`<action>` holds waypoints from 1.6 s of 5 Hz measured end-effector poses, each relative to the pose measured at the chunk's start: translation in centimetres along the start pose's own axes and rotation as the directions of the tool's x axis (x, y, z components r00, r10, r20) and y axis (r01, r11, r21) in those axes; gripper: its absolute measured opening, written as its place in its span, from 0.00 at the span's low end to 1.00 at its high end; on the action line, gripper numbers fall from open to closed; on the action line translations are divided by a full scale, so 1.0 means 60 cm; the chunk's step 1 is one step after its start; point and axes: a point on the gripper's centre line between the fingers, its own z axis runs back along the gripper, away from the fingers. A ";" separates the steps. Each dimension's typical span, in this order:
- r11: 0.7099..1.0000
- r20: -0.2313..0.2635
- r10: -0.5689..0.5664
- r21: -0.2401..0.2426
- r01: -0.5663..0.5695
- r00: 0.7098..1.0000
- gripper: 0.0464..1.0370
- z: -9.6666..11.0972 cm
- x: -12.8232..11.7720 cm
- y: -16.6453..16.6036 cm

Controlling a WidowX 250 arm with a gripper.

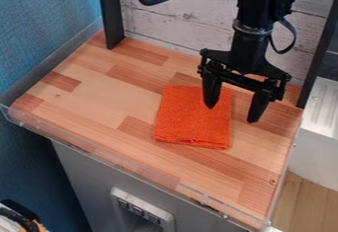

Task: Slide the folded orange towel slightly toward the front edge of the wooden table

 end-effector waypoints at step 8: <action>0.945 0.095 -0.326 -0.008 0.328 0.941 0.32 -0.043 0.034 0.082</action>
